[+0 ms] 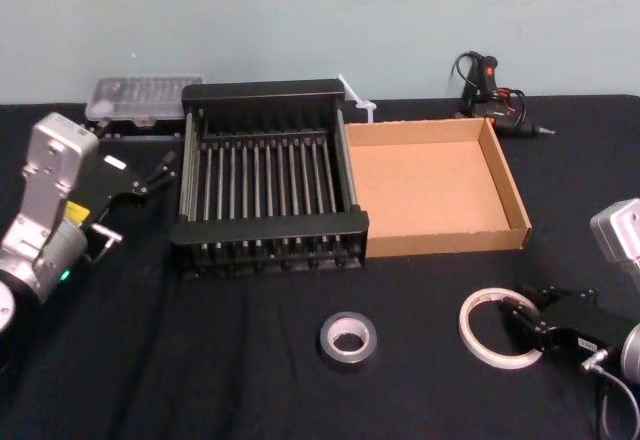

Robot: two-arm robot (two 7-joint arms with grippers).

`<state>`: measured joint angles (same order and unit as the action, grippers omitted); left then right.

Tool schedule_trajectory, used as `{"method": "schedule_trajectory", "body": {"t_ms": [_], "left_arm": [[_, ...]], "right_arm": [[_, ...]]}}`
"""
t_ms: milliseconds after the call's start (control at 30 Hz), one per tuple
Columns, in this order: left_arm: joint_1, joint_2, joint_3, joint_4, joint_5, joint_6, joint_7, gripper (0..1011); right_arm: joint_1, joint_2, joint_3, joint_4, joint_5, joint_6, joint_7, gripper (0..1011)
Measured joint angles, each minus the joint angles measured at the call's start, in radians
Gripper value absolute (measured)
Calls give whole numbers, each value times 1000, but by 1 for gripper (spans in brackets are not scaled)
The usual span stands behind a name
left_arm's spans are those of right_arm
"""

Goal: Pick up the white tape and place it into the black box , Pick up the silver tape and place it into the brown box.

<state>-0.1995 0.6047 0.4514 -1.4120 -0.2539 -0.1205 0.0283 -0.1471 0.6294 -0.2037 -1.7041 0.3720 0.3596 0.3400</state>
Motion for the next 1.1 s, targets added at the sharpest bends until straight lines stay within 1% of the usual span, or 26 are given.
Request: {"method": "schedule_trajectory", "body": {"t_ms": [100,133,200,233,333,1100], "left_arm": [[0,0,0,0,0,0,0,1001],[0,0,0,0,0,0,0,1001],[0,0,0,0,0,0,0,1001],[0,0,0,0,0,0,0,1001],[0,0,0,0,0,0,0,1001],[0,0,0,0,0,0,0,1001]], "right_arm": [[0,0,0,0,0,0,0,247],[0,0,0,0,0,0,0,189],[0,0,0,0,0,0,0,159],[0,0,0,0,0,0,0,105],[0,0,0,0,0,0,0,92],[0,0,2,-2,3,2,3,92]]}}
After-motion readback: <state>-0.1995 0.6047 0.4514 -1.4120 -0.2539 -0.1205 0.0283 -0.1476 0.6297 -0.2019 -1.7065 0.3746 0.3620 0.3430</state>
